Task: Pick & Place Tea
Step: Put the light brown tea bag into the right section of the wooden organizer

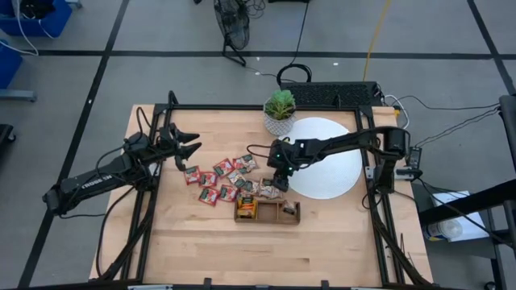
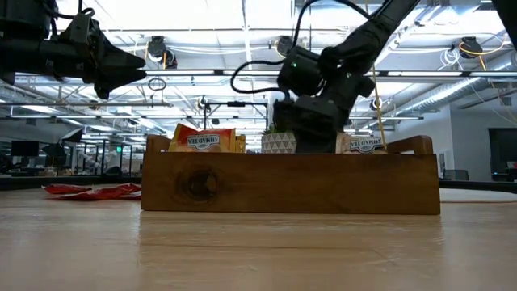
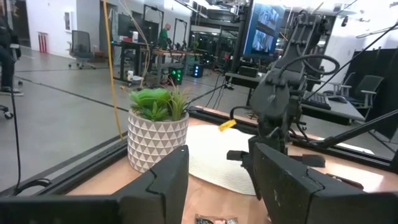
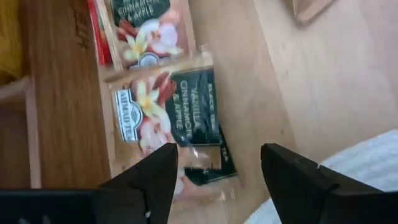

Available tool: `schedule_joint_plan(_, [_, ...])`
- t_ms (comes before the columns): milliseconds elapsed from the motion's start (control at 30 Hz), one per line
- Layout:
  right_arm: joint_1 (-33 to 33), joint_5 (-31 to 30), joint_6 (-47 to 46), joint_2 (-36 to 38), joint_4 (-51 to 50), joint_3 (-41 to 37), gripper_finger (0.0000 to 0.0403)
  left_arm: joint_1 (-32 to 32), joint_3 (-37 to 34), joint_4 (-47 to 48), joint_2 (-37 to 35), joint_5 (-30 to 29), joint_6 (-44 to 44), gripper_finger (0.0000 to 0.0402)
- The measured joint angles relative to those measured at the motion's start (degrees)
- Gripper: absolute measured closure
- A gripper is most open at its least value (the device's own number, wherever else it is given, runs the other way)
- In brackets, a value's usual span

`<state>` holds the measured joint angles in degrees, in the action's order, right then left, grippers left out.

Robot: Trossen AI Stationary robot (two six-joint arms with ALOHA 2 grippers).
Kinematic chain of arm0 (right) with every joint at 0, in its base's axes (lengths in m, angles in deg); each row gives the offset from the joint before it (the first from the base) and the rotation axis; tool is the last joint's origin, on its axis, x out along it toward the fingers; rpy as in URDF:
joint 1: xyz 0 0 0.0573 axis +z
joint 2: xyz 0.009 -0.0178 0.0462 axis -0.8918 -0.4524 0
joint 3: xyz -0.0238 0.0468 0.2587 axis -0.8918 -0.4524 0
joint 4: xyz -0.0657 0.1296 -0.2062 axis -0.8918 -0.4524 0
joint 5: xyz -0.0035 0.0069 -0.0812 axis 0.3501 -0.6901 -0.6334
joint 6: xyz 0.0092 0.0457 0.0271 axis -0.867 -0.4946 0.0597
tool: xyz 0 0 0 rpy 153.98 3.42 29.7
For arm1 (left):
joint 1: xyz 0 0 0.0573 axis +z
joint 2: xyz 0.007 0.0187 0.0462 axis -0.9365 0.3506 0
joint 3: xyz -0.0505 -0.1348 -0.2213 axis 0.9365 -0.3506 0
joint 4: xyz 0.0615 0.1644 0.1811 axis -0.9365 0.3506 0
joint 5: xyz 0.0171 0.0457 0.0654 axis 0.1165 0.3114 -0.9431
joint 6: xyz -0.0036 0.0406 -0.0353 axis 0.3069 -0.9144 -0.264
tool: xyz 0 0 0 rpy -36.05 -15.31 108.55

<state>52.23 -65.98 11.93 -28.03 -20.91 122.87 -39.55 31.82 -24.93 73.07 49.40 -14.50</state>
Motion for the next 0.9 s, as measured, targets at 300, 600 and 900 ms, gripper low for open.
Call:
schedule_joint_plan(300, [0.1, 4.9, -0.6, -2.2, 2.2, 0.2, 0.0191, 0.0, 0.0, 0.1, 0.0, 0.0, 0.0, 0.022])
schedule_joint_plan(600, [0.4, 10.5, -3.0, -2.3, 2.4, 0.1, 0.0203, 0.0, 0.0, 0.1, 0.0, 0.0, 0.0, 0.022])
schedule_joint_plan(900, [0.5, 2.8, 2.1, -2.3, 2.4, 0.1, 0.029, 0.0, 0.0, 0.0, 0.0, 0.0, 0.0, 0.022])
